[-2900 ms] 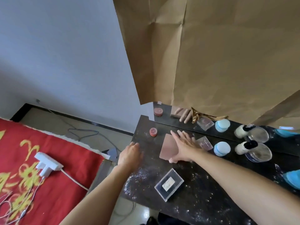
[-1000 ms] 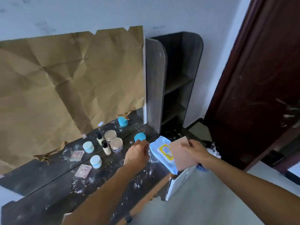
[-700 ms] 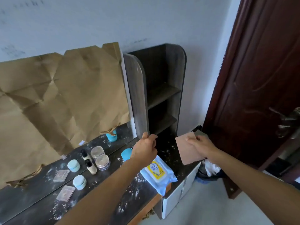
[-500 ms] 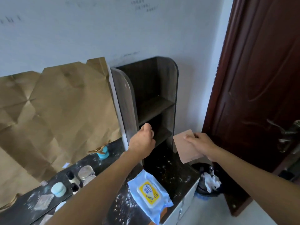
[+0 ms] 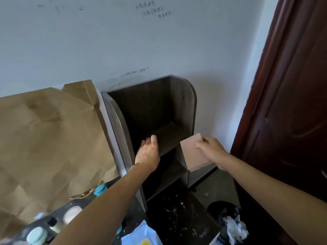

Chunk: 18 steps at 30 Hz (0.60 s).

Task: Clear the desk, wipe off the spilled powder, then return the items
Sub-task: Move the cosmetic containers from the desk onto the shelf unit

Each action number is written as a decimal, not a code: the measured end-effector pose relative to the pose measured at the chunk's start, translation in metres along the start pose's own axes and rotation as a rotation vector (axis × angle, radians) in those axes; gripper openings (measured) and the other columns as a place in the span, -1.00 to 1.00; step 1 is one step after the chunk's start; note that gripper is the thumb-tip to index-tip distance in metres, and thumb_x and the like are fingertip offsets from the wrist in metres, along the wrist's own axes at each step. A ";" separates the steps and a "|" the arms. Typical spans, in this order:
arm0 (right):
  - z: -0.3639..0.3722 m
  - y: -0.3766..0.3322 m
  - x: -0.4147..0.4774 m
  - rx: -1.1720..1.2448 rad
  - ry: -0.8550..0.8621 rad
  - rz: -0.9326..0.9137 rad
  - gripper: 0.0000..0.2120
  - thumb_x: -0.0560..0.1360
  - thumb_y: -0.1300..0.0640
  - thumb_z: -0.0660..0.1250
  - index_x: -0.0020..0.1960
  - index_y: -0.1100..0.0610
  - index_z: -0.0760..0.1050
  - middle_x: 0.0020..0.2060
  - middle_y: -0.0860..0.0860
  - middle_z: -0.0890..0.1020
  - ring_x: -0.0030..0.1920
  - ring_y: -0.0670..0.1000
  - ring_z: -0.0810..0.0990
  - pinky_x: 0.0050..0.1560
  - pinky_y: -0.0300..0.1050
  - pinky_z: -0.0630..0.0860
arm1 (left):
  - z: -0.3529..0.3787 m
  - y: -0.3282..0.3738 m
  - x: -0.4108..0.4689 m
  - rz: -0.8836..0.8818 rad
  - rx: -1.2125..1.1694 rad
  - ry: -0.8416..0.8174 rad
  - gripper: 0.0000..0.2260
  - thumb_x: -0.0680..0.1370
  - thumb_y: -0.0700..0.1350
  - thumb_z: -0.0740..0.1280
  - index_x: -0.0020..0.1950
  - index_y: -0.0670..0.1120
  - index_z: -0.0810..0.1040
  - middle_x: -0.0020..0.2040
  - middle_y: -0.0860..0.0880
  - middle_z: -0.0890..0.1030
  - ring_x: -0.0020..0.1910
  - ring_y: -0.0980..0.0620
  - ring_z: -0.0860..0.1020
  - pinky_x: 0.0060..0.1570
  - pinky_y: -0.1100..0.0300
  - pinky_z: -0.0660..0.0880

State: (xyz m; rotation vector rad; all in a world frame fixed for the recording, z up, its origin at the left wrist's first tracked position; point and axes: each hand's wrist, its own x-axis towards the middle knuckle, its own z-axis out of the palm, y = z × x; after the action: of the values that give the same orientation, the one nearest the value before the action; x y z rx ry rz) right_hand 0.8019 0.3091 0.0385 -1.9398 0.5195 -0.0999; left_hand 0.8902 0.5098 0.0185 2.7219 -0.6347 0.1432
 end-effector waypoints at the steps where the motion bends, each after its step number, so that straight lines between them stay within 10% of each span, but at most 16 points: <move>1: 0.003 -0.005 0.013 -0.014 -0.021 -0.036 -0.72 0.56 0.05 0.21 0.24 0.09 0.41 0.00 0.05 0.56 -0.05 0.02 0.55 -0.22 -0.17 0.46 | 0.004 -0.001 0.004 -0.036 -0.004 -0.012 -0.54 0.53 -0.25 0.28 0.38 -0.14 0.19 0.22 -0.16 0.43 0.22 -0.12 0.39 0.17 0.03 0.45; 11: 0.050 -0.046 0.127 -0.213 -0.234 -0.232 -0.41 0.52 0.01 0.29 0.48 -0.04 0.15 0.21 0.06 0.49 0.08 0.09 0.55 -0.08 -0.08 0.56 | 0.020 -0.002 0.021 -0.295 0.080 0.154 -0.58 0.46 -0.34 0.29 0.30 -0.11 0.39 0.32 -0.11 0.29 0.35 -0.11 0.28 0.35 0.06 0.32; 18: 0.060 -0.046 0.136 -0.723 -0.186 -0.672 -0.57 0.54 0.03 0.25 0.40 -0.03 0.31 0.35 0.06 0.32 0.26 0.15 0.40 0.13 0.04 0.50 | 0.036 0.001 0.012 -0.280 0.174 0.307 -0.54 0.35 -0.40 0.33 0.25 -0.19 0.51 0.11 -0.18 0.46 0.04 -0.18 0.47 -0.01 -0.01 0.54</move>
State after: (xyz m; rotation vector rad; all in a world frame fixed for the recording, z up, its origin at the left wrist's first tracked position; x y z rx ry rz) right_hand 0.9571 0.3212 0.0315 -2.7310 -0.2928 -0.1713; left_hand 0.9014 0.4917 -0.0129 2.8333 -0.1591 0.5552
